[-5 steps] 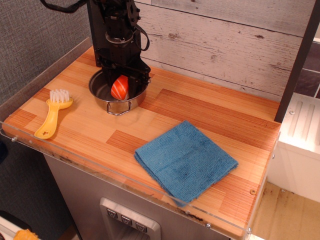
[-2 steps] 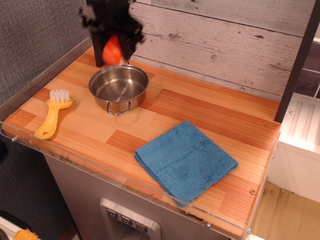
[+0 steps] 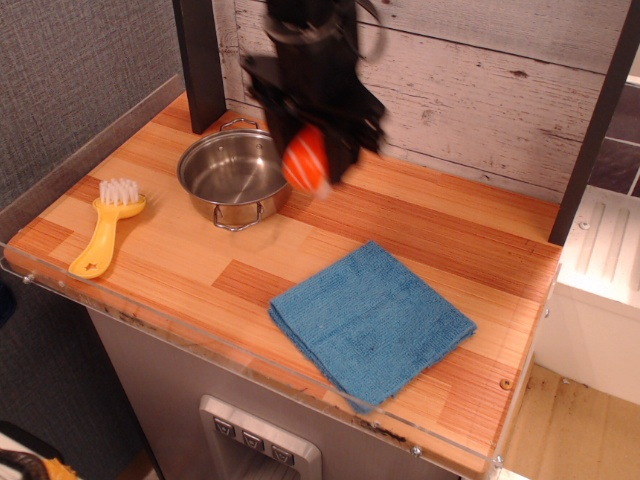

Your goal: Put the sushi on the cloth.

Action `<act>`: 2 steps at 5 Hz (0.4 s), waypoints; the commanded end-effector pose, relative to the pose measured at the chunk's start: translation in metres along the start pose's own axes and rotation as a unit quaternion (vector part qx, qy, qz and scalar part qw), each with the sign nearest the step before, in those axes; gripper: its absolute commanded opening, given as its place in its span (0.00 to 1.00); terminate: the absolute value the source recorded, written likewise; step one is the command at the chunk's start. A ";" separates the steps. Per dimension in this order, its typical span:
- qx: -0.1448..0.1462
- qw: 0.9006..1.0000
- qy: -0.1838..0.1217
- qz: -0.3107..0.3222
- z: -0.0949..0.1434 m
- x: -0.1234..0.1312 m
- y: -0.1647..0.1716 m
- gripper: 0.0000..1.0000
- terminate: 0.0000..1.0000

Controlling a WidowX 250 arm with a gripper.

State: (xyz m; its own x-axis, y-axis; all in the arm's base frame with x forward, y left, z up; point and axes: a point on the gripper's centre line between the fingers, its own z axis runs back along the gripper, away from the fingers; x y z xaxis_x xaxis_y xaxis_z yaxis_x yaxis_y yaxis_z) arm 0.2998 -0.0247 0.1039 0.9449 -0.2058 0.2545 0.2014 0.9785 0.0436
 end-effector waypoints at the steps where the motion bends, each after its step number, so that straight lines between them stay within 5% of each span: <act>1: 0.000 0.999 0.038 -0.018 -0.012 -0.039 -0.028 0.00 0.00; 2: -0.004 0.998 0.052 -0.026 -0.023 -0.047 -0.034 0.00 0.00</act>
State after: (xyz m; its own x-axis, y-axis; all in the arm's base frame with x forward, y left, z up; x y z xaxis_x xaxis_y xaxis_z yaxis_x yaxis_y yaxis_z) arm 0.2557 -0.0484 0.0581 0.9604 -0.2493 0.1244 0.2458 0.9684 0.0431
